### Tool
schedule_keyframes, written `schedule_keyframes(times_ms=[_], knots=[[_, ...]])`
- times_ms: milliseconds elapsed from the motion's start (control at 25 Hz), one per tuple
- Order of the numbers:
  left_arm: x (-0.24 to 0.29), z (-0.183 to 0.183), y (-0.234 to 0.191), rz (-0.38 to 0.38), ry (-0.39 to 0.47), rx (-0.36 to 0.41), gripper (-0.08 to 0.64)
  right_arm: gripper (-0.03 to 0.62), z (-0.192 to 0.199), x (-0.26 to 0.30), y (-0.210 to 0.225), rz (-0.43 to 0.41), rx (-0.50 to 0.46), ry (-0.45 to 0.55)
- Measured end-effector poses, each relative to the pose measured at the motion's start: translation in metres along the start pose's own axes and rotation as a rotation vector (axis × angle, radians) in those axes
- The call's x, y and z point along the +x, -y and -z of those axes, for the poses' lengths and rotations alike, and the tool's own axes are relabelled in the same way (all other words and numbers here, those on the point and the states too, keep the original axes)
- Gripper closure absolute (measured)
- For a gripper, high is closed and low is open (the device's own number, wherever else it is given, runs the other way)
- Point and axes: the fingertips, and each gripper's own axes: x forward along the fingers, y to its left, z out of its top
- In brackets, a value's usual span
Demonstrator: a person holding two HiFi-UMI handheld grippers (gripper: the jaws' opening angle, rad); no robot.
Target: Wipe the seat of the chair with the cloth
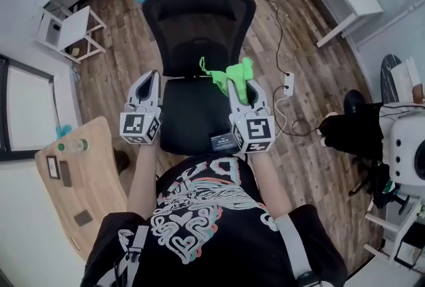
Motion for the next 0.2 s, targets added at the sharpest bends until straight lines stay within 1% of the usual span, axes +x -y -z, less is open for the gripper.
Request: schedule_keyframes(times_ms=[200], knots=[[-0.001,0.0042,0.0004,-0.003,-0.009,-0.009,0.559,0.493,-0.0013,0.0005,0.0002,0.001,-0.005,0.001]])
